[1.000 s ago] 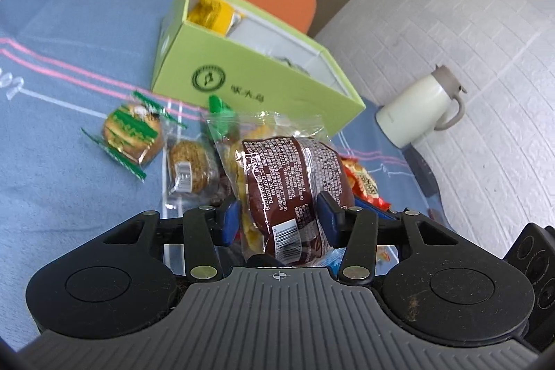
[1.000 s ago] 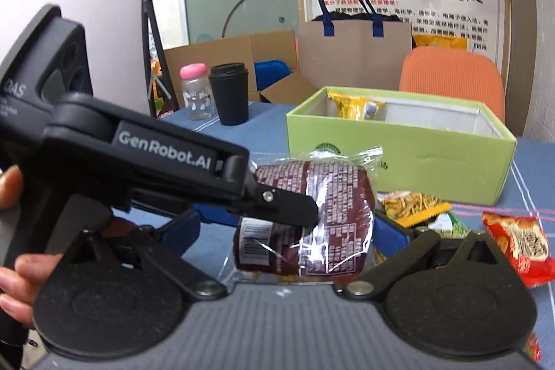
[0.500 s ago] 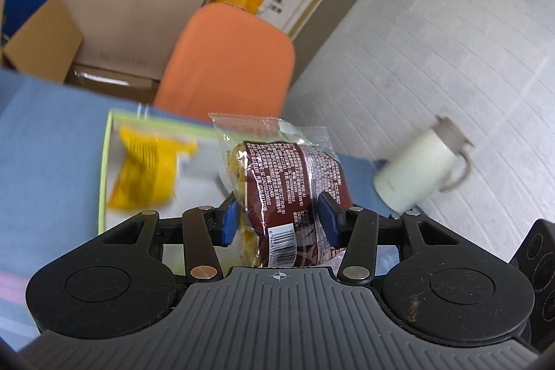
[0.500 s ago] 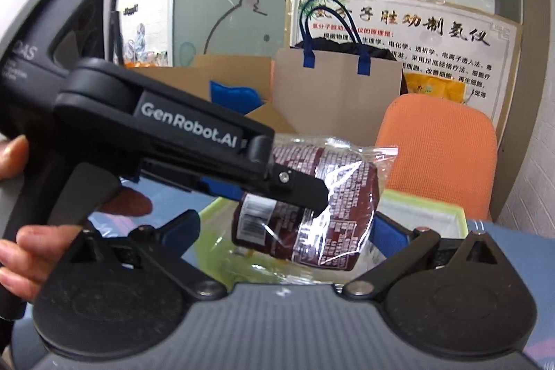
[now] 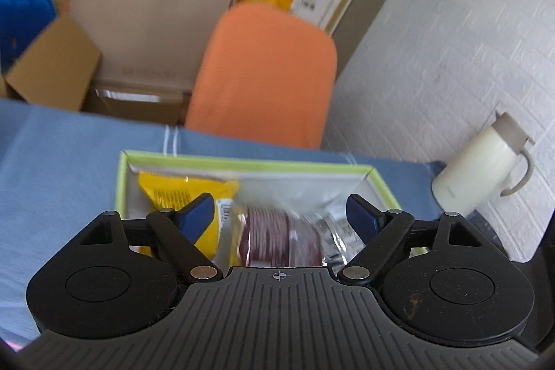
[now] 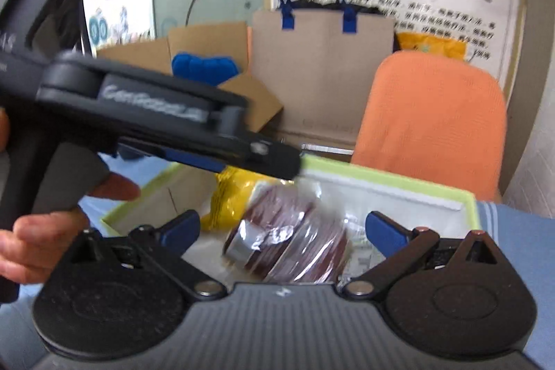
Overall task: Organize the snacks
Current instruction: 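Carry the bread pack into the green box and release it, then grasp the red-topped zip bag of dried meat with the left tool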
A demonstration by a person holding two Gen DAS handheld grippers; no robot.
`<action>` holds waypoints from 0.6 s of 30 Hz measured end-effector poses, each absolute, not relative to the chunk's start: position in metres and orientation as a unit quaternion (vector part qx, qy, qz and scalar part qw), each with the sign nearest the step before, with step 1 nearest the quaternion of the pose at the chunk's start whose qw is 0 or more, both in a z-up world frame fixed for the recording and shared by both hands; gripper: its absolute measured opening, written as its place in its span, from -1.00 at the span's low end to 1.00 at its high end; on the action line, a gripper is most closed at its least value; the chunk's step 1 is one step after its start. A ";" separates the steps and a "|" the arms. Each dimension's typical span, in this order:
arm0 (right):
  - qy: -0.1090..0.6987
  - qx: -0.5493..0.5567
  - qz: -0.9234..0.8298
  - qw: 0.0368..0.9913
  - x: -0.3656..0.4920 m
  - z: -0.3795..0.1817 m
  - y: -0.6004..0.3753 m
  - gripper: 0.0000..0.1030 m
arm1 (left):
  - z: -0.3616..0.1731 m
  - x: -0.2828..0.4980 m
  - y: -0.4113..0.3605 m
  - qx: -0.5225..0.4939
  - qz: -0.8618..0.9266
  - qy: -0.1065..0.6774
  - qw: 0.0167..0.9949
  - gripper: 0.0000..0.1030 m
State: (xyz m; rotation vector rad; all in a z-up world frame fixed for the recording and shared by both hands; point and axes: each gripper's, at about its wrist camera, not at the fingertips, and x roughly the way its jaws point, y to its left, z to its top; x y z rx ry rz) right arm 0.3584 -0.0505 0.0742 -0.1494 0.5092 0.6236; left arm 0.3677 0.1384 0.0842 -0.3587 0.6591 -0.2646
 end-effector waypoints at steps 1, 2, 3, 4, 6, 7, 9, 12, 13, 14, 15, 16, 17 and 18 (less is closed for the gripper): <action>0.238 -0.070 0.299 0.921 0.350 0.080 -0.055 0.96 | 0.090 0.360 0.139 -0.172 -0.127 0.311 0.926 0.38; 0.229 -0.067 0.297 0.924 0.341 0.085 -0.059 0.97 | 0.095 0.351 0.141 -0.172 -0.127 0.302 0.929 0.39; 0.223 -0.063 0.296 0.927 0.331 0.090 -0.063 0.97 | 0.099 0.342 0.143 -0.172 -0.130 0.293 0.932 0.42; 0.217 -0.058 0.296 0.929 0.321 0.093 -0.067 0.98 | 0.104 0.330 0.145 -0.173 -0.132 0.284 0.934 0.45; 0.211 -0.048 0.296 0.930 0.298 0.096 -0.074 0.98 | 0.110 0.306 0.147 -0.173 -0.134 0.268 0.938 0.51; 0.209 -0.043 0.296 0.931 0.287 0.096 -0.077 0.98 | 0.111 0.293 0.147 -0.173 -0.136 0.262 0.940 0.53; 0.211 -0.030 0.295 0.931 0.260 0.090 -0.082 0.98 | 0.109 0.266 0.148 -0.171 -0.141 0.256 0.941 0.55; 0.225 -0.010 0.292 0.929 0.216 0.075 -0.086 0.98 | 0.098 0.226 0.143 -0.168 -0.141 0.266 0.939 0.56; 0.232 -0.005 0.292 0.928 0.202 0.068 -0.087 0.98 | 0.092 0.215 0.141 -0.167 -0.140 0.273 0.937 0.56; 0.241 0.000 0.289 0.927 0.187 0.061 -0.087 0.98 | 0.085 0.203 0.137 -0.164 -0.137 0.282 0.935 0.56; 0.250 0.003 0.284 0.926 0.173 0.054 -0.086 0.98 | 0.077 0.193 0.136 -0.163 -0.132 0.291 0.933 0.56; 0.256 0.007 0.281 0.925 0.159 0.047 -0.086 0.98 | 0.069 0.181 0.134 -0.166 -0.125 0.299 0.931 0.56; 0.263 0.012 0.282 0.922 0.146 0.041 -0.086 0.98 | 0.059 0.170 0.131 -0.170 -0.122 0.311 0.927 0.56; 0.274 0.020 0.289 0.917 0.134 0.035 -0.085 0.98 | 0.051 0.162 0.130 -0.176 -0.123 0.323 0.922 0.55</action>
